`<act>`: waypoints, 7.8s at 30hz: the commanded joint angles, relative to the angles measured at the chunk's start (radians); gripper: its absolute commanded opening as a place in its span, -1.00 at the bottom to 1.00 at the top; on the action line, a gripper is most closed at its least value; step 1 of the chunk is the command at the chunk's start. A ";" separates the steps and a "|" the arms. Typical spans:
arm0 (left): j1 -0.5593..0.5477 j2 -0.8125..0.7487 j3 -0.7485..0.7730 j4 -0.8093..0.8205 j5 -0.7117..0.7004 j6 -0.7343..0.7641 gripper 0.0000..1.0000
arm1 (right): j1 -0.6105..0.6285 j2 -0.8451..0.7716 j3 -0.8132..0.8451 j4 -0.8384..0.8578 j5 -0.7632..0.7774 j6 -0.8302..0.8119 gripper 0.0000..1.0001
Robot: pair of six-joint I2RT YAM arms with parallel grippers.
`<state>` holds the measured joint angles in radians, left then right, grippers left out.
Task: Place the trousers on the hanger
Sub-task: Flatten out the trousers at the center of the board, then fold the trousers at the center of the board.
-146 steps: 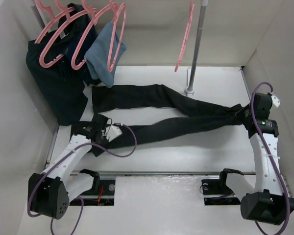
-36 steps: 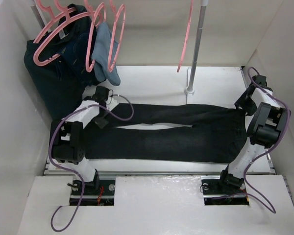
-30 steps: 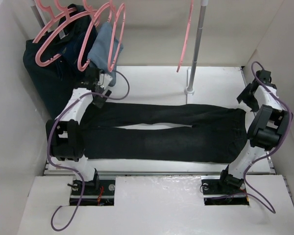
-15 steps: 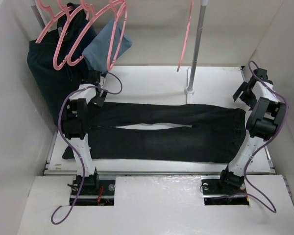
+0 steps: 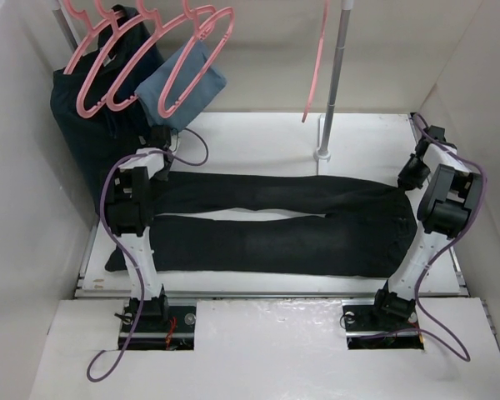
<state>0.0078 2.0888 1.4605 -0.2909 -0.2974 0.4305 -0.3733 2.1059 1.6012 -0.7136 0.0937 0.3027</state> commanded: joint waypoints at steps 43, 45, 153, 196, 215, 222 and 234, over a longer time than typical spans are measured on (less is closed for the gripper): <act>0.070 0.002 0.159 -0.161 0.208 -0.223 0.59 | -0.007 -0.584 -0.446 0.474 -0.147 -0.034 -1.00; 0.070 0.066 0.201 -0.188 0.208 -0.223 0.59 | -0.007 -0.573 -0.437 0.474 -0.157 -0.043 -1.00; 0.216 -1.144 -0.853 -0.809 0.040 0.312 -0.80 | -0.523 -0.902 -0.830 0.447 -0.249 0.561 0.17; -0.160 -0.375 -0.448 -0.033 -0.190 -0.026 -0.01 | 0.065 -0.452 -0.541 0.341 -0.129 0.177 -0.09; -0.129 -0.806 -0.768 -0.225 0.003 0.211 0.11 | -0.095 -0.966 -0.825 0.267 -0.143 0.497 0.40; -0.054 -0.715 -0.755 -0.149 -0.103 0.152 0.14 | -0.095 -0.933 -0.804 0.247 -0.058 0.434 0.40; 0.011 -0.691 -0.744 -0.088 -0.145 0.129 -0.80 | -0.095 -0.828 -0.804 0.295 -0.066 0.371 0.53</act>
<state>0.0097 1.4220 0.6815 -0.3859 -0.4347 0.5705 -0.4698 1.2854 0.7643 -0.4637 0.0082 0.7090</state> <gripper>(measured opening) 0.125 0.771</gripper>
